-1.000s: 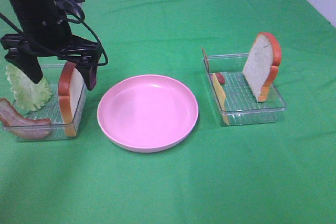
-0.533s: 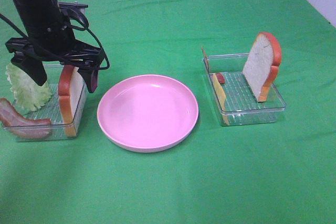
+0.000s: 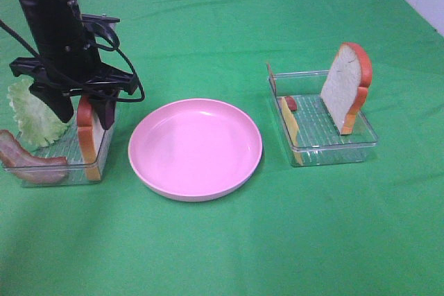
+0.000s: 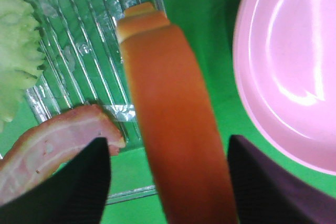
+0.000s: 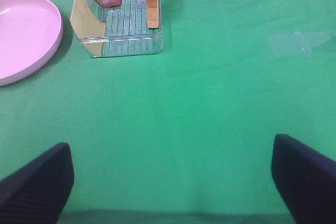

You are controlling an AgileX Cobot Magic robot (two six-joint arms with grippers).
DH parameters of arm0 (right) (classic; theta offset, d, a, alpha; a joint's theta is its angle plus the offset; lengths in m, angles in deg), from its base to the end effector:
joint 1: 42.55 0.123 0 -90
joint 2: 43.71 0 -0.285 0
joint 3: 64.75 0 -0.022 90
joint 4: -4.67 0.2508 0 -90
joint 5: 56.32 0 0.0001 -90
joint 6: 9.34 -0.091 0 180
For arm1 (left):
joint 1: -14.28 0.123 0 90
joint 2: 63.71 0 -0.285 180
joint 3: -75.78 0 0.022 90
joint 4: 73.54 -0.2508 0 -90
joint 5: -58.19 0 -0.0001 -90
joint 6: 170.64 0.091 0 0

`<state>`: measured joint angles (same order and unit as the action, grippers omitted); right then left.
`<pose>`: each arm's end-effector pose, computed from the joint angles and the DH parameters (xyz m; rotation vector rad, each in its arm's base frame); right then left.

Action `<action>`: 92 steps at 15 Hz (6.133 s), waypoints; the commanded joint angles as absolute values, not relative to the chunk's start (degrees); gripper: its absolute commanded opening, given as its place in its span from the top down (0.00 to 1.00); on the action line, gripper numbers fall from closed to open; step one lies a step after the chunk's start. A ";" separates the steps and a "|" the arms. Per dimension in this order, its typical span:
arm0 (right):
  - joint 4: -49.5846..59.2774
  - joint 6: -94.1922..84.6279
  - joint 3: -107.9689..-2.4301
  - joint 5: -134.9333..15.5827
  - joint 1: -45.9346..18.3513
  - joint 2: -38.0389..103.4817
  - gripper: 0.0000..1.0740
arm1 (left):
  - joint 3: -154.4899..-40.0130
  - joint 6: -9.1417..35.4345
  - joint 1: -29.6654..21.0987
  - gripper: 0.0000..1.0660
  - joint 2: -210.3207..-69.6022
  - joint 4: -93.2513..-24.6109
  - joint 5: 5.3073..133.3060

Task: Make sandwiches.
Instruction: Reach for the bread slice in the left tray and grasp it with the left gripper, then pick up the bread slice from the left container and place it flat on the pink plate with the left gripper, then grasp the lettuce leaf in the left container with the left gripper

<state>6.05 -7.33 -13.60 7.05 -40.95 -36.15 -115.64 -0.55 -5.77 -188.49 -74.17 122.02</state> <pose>-0.0026 0.0019 0.2612 -0.0683 2.1294 0.0251 0.3816 -0.1383 0.1869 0.2803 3.0789 -0.0047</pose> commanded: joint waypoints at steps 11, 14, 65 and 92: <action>6.05 -6.76 -13.49 6.82 -41.01 -37.58 0.08 | -115.93 -3.81 -5.83 1.00 -188.66 -74.40 120.41; 6.05 -6.76 -13.49 6.82 -41.01 -37.58 0.08 | -115.93 -6.45 -5.83 1.00 -188.15 -74.57 119.33; 6.05 -6.76 -13.49 6.82 -41.01 -37.58 0.08 | -101.55 23.80 -7.09 0.91 -190.50 -14.93 98.58; 6.05 -6.76 -13.49 6.82 -41.01 -37.58 0.08 | -121.32 2.72 9.70 0.20 -178.41 -73.20 133.76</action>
<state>6.05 -7.33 -13.60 7.05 -40.95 -36.15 -120.97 2.26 9.18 -177.43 -73.54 127.58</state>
